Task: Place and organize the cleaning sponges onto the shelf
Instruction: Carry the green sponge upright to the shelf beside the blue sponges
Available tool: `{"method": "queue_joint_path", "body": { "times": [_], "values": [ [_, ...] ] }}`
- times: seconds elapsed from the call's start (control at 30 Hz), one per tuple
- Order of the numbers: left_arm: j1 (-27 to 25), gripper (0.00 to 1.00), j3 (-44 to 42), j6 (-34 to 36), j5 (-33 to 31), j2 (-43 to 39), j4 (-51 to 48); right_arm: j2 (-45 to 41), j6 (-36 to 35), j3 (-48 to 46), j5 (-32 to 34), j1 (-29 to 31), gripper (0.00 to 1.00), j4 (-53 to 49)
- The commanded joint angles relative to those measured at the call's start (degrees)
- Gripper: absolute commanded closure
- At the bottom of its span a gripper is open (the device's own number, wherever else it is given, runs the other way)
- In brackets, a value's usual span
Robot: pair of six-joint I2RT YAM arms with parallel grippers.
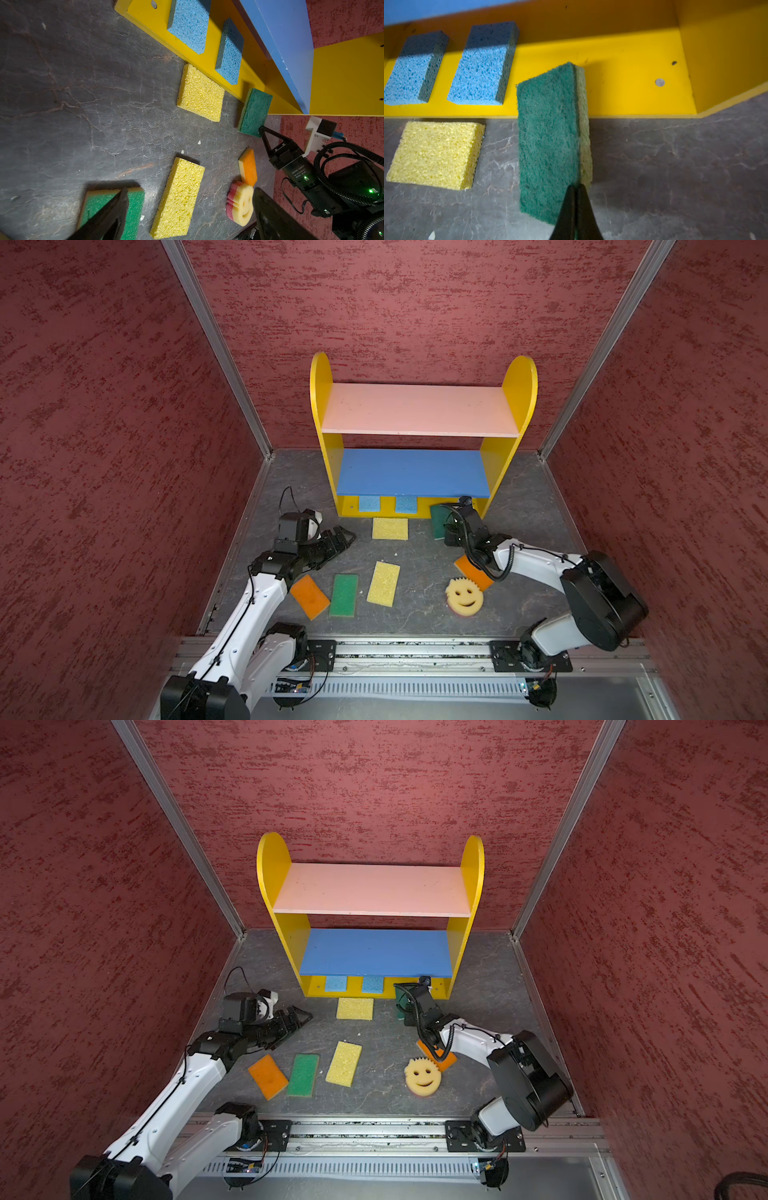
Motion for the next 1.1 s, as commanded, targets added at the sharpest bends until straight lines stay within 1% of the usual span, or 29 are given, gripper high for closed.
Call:
{"method": "queue_joint_path", "body": {
  "times": [0.0, 0.3, 0.43, 0.53, 0.57, 0.73, 0.93, 1.0, 1.07],
  "values": [
    [0.39, 0.07, 1.20, 1.13, -0.69, -0.50, 0.06, 3.59, -2.03, 2.24, 3.77, -1.22, 1.00, 5.85],
    [0.57, 0.07, 0.93, 1.29, -1.48, -1.73, -1.32, 10.55, -0.40, 3.93, 3.47, -3.55, 1.00, 10.29],
    [0.54, 0.07, 1.01, 1.25, -1.52, -1.64, -1.29, 11.18, -0.41, 4.20, 3.34, -4.15, 0.91, 10.78],
    [0.56, 0.07, 1.19, 1.06, -1.17, -1.42, -1.27, 10.57, 0.18, 3.63, 3.35, -4.52, 0.82, 10.62],
    [0.53, 0.07, 1.19, 1.03, -1.15, -1.56, -1.22, 9.93, 0.50, 3.08, 3.30, -4.61, 0.78, 10.53],
    [0.53, 0.07, 1.06, 1.13, -1.13, -2.48, -1.62, 4.09, 2.70, -0.73, 2.89, -4.70, 0.69, 9.98],
    [0.50, 0.07, 0.51, 0.96, -0.96, -3.79, -1.98, -6.25, 7.62, -7.51, -2.44, -4.70, 0.58, 10.97],
    [0.57, 0.07, 0.24, 0.95, -0.97, -4.44, -2.07, -9.37, 9.98, -9.82, -4.59, -4.60, 0.60, 11.26],
    [0.56, 0.06, -0.27, 0.79, -1.17, -5.13, -2.03, -11.40, 12.11, -11.72, -7.59, -4.45, 0.70, 11.88]
  ]
}}
